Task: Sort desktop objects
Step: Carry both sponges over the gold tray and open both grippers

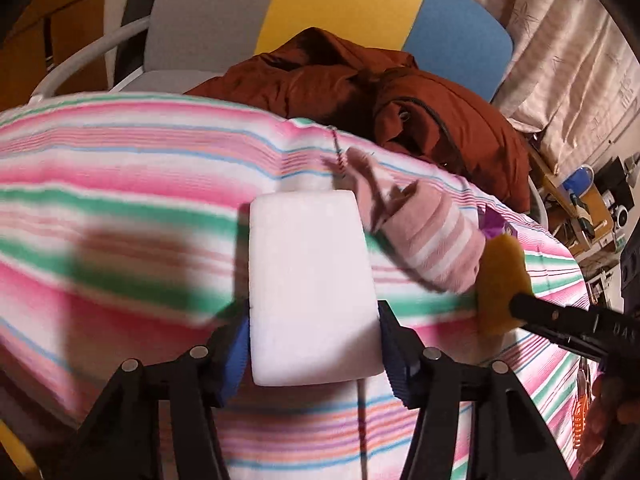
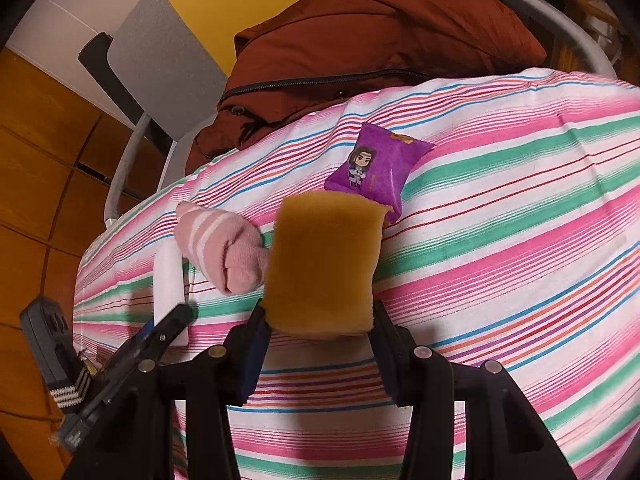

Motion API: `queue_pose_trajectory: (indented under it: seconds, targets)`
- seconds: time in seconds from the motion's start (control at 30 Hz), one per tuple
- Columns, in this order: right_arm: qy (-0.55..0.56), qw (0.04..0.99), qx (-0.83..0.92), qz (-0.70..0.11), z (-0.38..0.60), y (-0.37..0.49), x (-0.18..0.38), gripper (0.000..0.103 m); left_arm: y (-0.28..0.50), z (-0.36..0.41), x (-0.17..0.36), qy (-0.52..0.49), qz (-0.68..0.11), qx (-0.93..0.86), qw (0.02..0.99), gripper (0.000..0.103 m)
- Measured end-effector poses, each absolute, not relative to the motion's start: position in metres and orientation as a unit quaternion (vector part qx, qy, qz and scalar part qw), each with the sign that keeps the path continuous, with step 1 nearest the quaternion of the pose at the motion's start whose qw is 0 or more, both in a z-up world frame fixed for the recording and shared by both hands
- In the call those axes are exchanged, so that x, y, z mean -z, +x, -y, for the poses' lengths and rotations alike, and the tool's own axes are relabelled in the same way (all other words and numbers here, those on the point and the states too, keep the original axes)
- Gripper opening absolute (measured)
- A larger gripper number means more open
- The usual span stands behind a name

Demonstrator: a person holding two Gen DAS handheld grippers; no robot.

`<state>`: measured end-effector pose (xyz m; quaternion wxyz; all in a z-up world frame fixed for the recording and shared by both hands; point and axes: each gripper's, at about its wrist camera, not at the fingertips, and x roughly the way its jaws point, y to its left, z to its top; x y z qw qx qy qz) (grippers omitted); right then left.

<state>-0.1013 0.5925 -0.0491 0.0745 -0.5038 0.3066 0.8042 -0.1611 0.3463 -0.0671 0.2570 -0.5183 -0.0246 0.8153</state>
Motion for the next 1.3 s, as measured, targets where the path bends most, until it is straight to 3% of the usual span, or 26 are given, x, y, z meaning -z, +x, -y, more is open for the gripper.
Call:
queue_pose_trajectory:
  seconds: [0.33, 0.8, 1.03, 1.3]
  targets:
    - [-0.502, 0.077, -0.814, -0.280, -0.585, -0.103, 0.042, 0.047, -0.094, -0.298, 0.060, -0.528, 0.088, -0.796, 0.284, 0.058]
    - [-0.520, 0.104, -0.805, -0.265, -0.571, -0.088, 0.040, 0.047, 0.030, -0.202, 0.011, -0.464, 0.068, -0.779, 0.415, 0.058]
    - [-0.517, 0.055, -0.817, -0.250, -0.519, -0.064, 0.007, 0.047, 0.040, -0.140, -0.009, -0.431, 0.096, -0.799, 0.407, 0.058]
    - [-0.515, -0.070, -0.832, -0.193, -0.399, -0.026, -0.027, 0.047, 0.023, -0.053, -0.026, -0.384, 0.145, -0.845, 0.342, 0.058]
